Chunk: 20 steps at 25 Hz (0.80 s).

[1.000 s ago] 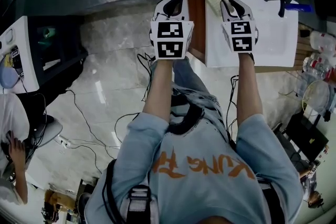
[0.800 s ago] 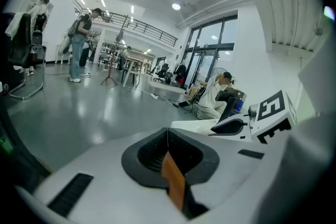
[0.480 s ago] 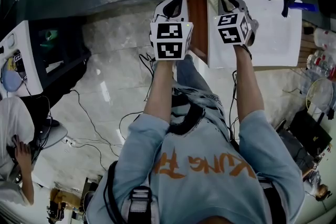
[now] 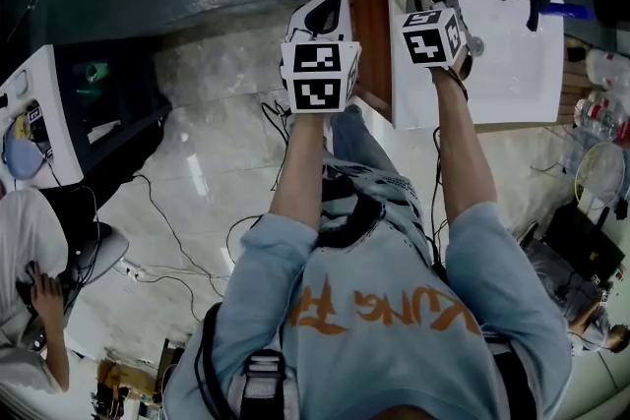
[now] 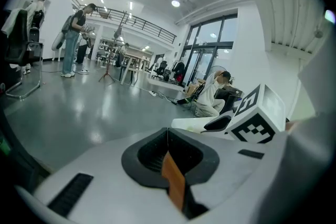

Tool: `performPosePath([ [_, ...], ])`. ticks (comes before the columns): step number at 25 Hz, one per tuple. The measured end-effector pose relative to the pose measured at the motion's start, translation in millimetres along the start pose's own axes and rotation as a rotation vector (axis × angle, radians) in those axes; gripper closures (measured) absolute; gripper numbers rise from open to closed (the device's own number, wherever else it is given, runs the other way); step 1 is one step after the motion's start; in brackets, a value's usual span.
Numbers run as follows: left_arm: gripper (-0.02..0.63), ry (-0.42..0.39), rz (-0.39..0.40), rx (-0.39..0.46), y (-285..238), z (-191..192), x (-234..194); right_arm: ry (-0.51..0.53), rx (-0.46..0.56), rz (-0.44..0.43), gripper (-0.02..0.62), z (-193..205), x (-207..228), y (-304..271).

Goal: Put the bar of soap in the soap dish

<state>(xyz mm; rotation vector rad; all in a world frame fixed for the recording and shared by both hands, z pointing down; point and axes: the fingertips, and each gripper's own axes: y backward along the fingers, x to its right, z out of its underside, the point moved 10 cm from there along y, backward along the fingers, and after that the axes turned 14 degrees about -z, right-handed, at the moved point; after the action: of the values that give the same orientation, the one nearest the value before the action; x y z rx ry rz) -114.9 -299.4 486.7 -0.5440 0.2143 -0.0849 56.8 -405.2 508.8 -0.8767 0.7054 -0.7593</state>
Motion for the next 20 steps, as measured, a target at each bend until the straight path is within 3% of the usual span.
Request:
performPosePath([
  [11, 0.584, -0.022, 0.019, 0.013, 6, -9, -2, -0.213, 0.135, -0.119, 0.480, 9, -1, 10],
  [20, 0.584, -0.096, 0.105, 0.090, 17, -38, 25, -0.422, 0.423, -0.082, 0.484, 18, 18, 76],
])
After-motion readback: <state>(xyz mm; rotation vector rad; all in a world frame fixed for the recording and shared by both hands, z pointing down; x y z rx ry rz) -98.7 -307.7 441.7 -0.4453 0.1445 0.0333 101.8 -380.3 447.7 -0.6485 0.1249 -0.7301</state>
